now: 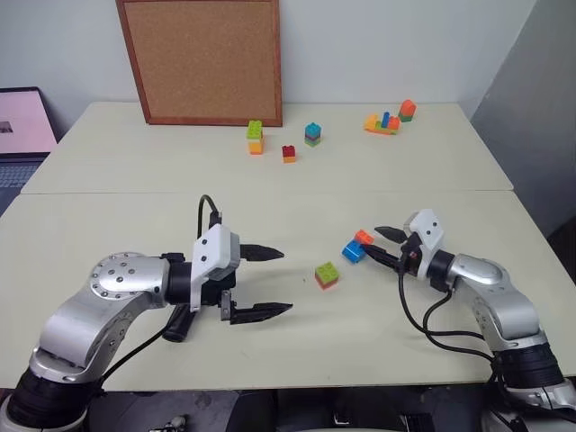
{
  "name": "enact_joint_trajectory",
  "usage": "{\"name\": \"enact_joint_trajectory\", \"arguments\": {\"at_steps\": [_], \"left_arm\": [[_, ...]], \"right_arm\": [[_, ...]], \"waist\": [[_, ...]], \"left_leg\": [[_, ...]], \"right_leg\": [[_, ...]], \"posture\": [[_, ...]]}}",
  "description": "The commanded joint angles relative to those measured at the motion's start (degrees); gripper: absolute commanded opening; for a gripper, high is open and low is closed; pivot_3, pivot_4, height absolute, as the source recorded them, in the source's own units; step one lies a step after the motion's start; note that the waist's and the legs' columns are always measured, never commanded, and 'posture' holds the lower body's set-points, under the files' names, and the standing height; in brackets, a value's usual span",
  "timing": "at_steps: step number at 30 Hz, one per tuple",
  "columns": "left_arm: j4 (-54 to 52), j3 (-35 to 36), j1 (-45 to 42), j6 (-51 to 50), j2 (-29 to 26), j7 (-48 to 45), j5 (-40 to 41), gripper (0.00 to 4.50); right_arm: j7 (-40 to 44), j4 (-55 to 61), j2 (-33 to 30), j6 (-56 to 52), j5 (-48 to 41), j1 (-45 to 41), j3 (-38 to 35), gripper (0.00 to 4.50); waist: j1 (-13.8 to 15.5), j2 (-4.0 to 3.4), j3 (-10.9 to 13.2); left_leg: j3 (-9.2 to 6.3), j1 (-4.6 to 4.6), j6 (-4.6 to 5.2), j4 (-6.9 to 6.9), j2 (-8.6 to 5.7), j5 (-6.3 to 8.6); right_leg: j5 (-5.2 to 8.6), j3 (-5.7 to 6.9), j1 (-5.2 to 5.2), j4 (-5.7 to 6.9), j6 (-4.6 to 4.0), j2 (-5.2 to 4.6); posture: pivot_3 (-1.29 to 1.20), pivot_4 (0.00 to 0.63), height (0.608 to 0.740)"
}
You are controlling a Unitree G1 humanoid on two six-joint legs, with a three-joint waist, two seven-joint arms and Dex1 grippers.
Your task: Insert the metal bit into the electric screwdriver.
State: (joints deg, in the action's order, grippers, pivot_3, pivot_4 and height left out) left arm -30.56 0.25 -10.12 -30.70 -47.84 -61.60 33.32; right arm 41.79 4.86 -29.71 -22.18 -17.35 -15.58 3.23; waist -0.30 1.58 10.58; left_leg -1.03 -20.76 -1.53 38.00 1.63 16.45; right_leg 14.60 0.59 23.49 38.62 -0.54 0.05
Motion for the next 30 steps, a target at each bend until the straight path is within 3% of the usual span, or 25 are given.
{"name": "enact_joint_trajectory", "arguments": {"at_steps": [1, 6, 12, 19, 24, 30], "left_arm": [[-0.2, -0.3, -0.8, 1.4, 0.4, 0.1, -0.5, 4.50], [-0.1, -0.9, -0.7, 2.2, 1.2, 0.1, -1.0, 4.50], [-0.4, -0.8, -0.8, 2.5, 2.9, 0.4, 0.2, 4.50], [-0.9, -1.6, -4.1, 1.7, 5.9, 1.1, 2.7, 4.50], [0.4, -4.6, -8.3, 2.0, 9.0, 0.6, 3.0, 4.50], [4.3, -8.3, -13.2, 3.5, 11.1, -1.3, 0.8, 4.50]], "right_arm": [[0.9, -0.2, 0.4, 0.2, -0.2, -1.7, -0.3, 1.66], [1.6, 0.0, 0.4, 0.3, 0.3, -1.7, -0.1, 0.45], [0.3, 5.8, -1.3, -0.2, -0.9, -0.6, -3.9, 0.45], [-8.2, 8.7, -5.3, 0.7, 1.7, 6.1, -17.7, 0.45], [-20.2, 4.8, -3.8, 2.1, 7.8, 9.9, -24.0, 0.45], [-27.8, -6.7, -1.0, 1.7, 10.5, 5.8, -24.4, 0.45]], "waist": [[-0.1, 0.00, 0.0], [-0.1, 0.00, 0.0], [0.0, -0.03, 0.0], [0.4, -0.03, 0.0], [0.2, -0.03, 0.0], [-0.9, -0.09, 0.0]], "left_leg": [[-0.01, 0.00, 0.00, 0.00, 0.01, 0.00], [-0.05, 0.00, 0.00, 0.00, 0.02, 0.00], [-0.07, -0.02, 0.00, 0.00, 0.02, 0.00], [-0.05, -0.11, 0.00, 0.00, -0.01, 0.00], [0.16, -0.10, 0.00, 0.01, -0.03, 0.00], [0.27, -0.05, -0.01, -0.01, -0.07, 0.00]], "right_leg": [[0.00, -0.02, 0.01, 0.00, 0.00, 0.01], [0.00, -0.03, 0.01, 0.00, 0.00, 0.00], [0.00, -0.02, 0.02, -0.01, 0.00, 0.00], [0.01, 0.01, 0.03, -0.05, 0.01, 0.00], [0.01, -0.10, 0.01, -0.04, 0.02, -0.04], [0.01, -0.20, -0.02, 0.12, 0.01, 0.07]], "posture": [[0.00, 0.150, 0.740], [0.00, 0.150, 0.740], [0.00, 0.150, 0.740], [0.00, 0.150, 0.740], [0.00, 0.150, 0.740], [0.00, 0.150, 0.740]]}}
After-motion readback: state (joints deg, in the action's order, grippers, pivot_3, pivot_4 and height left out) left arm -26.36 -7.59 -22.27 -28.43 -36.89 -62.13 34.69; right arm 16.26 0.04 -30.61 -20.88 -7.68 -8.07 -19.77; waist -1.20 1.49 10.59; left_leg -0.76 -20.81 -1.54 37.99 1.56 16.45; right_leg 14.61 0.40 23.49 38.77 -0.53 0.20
